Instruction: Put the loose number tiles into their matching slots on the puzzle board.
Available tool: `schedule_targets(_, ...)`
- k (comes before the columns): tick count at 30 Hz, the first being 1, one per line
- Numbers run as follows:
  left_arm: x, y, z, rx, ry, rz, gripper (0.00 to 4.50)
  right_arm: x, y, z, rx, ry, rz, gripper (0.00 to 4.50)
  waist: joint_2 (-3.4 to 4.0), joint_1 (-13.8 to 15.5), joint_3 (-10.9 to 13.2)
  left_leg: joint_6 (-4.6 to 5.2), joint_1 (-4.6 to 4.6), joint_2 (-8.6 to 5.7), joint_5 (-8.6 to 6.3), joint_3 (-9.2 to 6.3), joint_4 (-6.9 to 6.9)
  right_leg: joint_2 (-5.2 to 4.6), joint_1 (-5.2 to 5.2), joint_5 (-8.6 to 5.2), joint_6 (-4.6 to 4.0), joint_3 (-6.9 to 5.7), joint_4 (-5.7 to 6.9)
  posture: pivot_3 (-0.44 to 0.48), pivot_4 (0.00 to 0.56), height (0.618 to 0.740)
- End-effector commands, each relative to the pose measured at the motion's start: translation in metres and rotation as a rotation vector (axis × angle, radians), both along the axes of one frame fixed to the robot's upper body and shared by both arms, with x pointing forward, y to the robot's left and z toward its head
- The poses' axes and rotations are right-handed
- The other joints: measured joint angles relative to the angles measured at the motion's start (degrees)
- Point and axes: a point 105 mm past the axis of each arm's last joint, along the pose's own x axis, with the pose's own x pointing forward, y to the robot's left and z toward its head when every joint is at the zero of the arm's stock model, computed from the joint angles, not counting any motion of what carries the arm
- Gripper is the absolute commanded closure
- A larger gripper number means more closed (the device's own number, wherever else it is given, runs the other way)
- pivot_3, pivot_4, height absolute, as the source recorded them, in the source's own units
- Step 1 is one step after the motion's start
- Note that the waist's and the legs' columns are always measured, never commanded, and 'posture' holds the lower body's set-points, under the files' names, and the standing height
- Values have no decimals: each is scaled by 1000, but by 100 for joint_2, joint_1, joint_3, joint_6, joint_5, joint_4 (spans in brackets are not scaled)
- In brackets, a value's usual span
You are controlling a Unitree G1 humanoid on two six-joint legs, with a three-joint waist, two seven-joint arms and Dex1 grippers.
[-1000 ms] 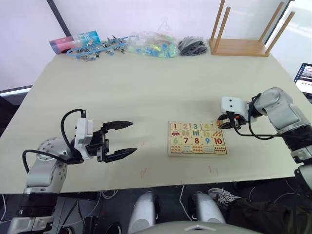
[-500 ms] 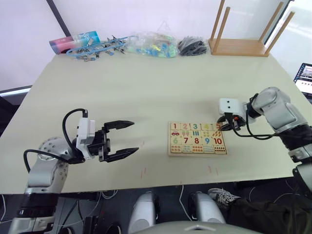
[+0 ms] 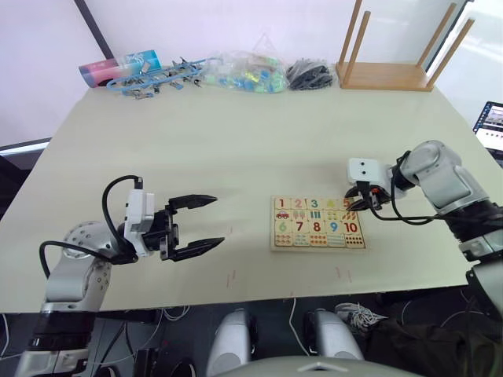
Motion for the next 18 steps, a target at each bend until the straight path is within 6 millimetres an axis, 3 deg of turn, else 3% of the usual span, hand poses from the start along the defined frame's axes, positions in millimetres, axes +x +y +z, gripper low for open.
schedule_targets(1, -1, 0, 10, 0, -45, -4, 0, 2, 5, 10, 4, -38, 19, 3549, 0, 0, 0, 0, 0, 0, 0, 0, 0, 0, 0, 0, 0, 0, 0, 0, 150, 738)
schedule_targets(9, 0, -1, 9, 0, -44, -9, 0, 3, 2, 8, -1, -44, 23, 3549, 0, -1, 0, 0, 0, 0, 0, -1, 0, 0, 0, 0, 0, 0, 0, 0, 150, 738)
schedule_targets(10, 0, -1, 9, 0, -44, -10, 0, 2, 2, 8, -2, -44, 25, 2496, 0, -1, 0, 0, 0, 0, 0, -1, 0, 0, 0, 0, 0, 0, 0, 0, 150, 738)
schedule_targets(15, 0, -1, 8, -1, -44, -11, 0, 5, 0, 10, -2, -53, 14, 459, 0, 3, 0, -1, -1, 0, 0, 0, 0, -1, 0, 0, 0, 0, -1, 0, 150, 738)
schedule_targets(18, 0, -1, 8, 0, -44, -12, 0, 5, -2, 11, -6, -50, 15, 459, 1, 4, 0, 0, 0, 0, 0, -1, 0, -1, 0, 0, 0, 0, -1, 0, 150, 738)
